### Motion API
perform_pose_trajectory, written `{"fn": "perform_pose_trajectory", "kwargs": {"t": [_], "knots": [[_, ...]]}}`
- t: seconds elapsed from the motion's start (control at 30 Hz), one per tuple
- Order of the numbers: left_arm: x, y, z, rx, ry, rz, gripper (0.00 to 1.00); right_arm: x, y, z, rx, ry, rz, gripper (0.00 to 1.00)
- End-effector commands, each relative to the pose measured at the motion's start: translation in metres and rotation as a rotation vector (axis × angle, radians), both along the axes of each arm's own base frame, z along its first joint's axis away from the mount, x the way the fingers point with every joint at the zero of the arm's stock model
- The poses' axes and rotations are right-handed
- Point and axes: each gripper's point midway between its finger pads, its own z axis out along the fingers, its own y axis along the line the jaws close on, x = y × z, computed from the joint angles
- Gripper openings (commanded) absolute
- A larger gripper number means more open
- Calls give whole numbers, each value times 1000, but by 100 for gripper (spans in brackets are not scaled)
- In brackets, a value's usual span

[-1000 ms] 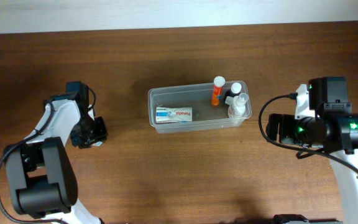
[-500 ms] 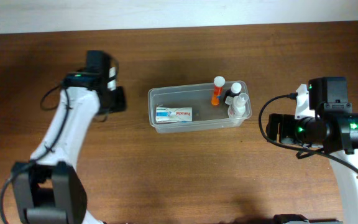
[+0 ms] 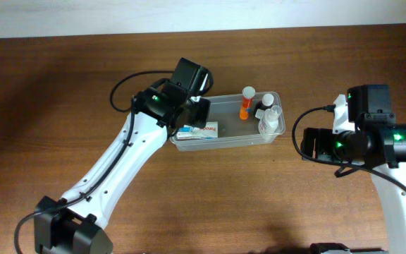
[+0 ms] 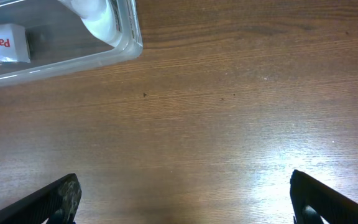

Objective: Pack container
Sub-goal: 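Carry the gold-capped jar into the container and release it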

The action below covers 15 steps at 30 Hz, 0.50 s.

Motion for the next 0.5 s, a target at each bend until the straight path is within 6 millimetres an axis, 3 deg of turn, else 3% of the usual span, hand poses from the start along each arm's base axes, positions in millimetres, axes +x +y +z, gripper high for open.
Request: {"fn": "perform_pose_trajectory", "kwargs": {"t": [0.0, 0.13, 0.47], "knots": [[15, -13, 2, -28, -38, -24, 9, 0, 0, -1, 14, 6, -8, 99], [21, -32, -17, -75, -4, -62, 9, -2, 0, -1, 14, 11, -8, 99], [14, -71, -71, -31, 93, -199, 8, -2, 0, -1, 14, 11, -8, 99]]}}
